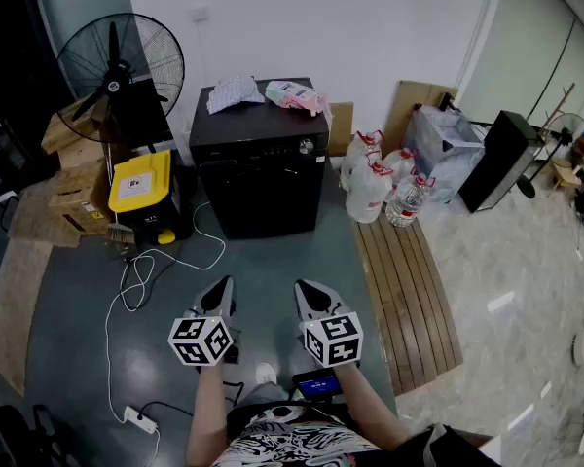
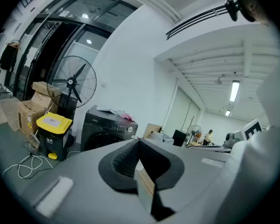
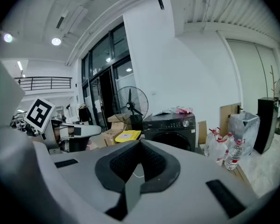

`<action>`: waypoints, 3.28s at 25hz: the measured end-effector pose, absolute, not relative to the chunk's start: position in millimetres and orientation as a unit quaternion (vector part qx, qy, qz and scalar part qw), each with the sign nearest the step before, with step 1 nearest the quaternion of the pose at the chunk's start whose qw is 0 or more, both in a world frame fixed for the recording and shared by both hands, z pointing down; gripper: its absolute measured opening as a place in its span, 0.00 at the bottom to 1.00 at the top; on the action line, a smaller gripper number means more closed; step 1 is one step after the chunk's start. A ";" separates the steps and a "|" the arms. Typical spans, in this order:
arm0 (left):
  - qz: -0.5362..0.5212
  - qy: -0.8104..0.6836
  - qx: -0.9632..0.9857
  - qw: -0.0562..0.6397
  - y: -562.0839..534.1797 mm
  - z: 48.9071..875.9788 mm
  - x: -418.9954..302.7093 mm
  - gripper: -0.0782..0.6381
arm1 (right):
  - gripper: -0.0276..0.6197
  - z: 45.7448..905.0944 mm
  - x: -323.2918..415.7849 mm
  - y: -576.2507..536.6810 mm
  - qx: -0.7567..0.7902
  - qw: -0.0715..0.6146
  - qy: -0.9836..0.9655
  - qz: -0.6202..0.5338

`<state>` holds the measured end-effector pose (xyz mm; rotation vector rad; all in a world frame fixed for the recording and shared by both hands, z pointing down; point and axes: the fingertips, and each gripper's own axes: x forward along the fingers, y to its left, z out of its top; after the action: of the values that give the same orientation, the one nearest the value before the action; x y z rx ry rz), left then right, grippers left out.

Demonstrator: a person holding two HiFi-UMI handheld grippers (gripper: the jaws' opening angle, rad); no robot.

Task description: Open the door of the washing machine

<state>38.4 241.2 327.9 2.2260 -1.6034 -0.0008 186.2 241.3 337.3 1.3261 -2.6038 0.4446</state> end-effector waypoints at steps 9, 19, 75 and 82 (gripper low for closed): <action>-0.008 -0.598 0.780 0.184 248.4 321.4 15.8 0.11 | 0.05 337.6 177.9 249.7 0.435 0.082 -0.880 0.174; -0.016 -0.608 0.772 0.184 215.6 330.2 -4.1 0.26 | 0.29 349.6 170.3 212.2 0.419 0.054 -0.879 0.220; 0.238 -0.417 0.847 0.228 -293.3 724.2 -125.3 0.44 | 0.34 623.7 15.2 -171.6 0.519 0.187 -0.757 0.351; 0.246 -0.394 0.858 0.219 -305.5 732.4 -114.9 0.42 | 0.34 632.2 19.2 -162.1 0.520 0.188 -0.753 0.358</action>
<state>-114.9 -305.5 732.4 2.3753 -1.0893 0.6799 19.2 -162.1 632.2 1.4624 -2.1175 1.0083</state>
